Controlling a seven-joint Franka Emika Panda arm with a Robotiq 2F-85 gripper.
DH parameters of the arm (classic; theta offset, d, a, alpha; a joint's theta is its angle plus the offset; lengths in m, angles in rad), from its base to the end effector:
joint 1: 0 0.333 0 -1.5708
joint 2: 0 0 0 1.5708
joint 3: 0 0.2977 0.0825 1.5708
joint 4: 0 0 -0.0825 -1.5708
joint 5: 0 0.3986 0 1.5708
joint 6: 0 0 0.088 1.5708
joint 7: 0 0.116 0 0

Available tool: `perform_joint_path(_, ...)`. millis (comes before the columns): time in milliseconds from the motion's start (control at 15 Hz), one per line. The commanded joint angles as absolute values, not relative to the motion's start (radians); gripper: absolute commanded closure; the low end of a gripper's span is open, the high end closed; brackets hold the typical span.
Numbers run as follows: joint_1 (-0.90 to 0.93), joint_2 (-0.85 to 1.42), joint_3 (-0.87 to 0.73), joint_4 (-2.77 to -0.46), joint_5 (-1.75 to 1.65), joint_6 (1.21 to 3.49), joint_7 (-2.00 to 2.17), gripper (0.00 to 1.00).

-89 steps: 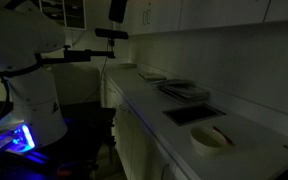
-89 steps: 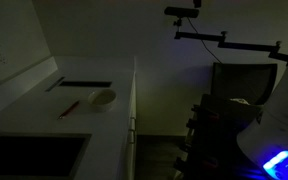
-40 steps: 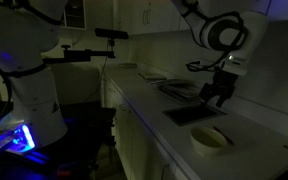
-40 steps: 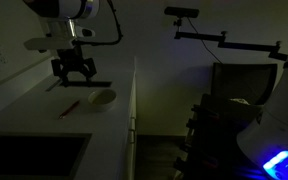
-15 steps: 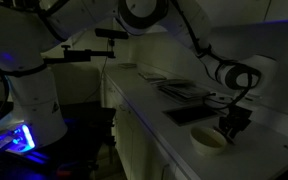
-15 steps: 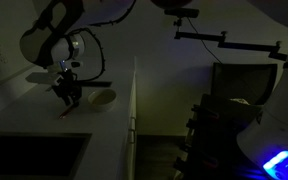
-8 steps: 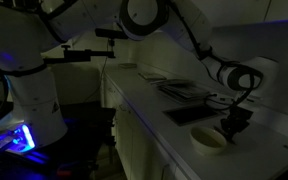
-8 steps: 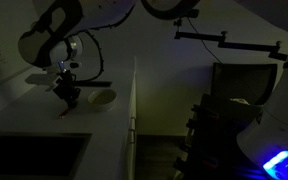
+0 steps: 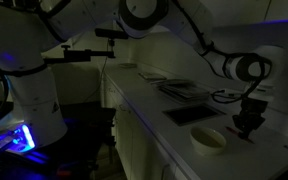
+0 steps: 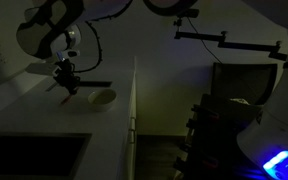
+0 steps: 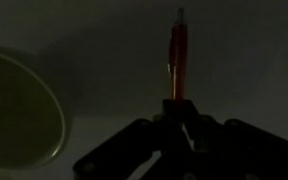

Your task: Pick up the pen and put it in the bowl

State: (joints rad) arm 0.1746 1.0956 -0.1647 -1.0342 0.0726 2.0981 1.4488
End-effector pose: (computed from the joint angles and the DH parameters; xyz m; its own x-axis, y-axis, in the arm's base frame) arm 0.7682 0.0518 0.1415 0.1812 -0.9801 0.0811 -0.9833 -0.1791 0.0318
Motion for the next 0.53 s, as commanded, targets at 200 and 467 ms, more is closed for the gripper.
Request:
perform_joint_path(200, 0.214, 0.952, -0.248, -1.218, -0.071, 2.070, 1.542, 0.96)
perform_joint_path(467, 0.233, 0.834, -0.258, -1.397, -0.144, 2.091, 1.556, 0.96)
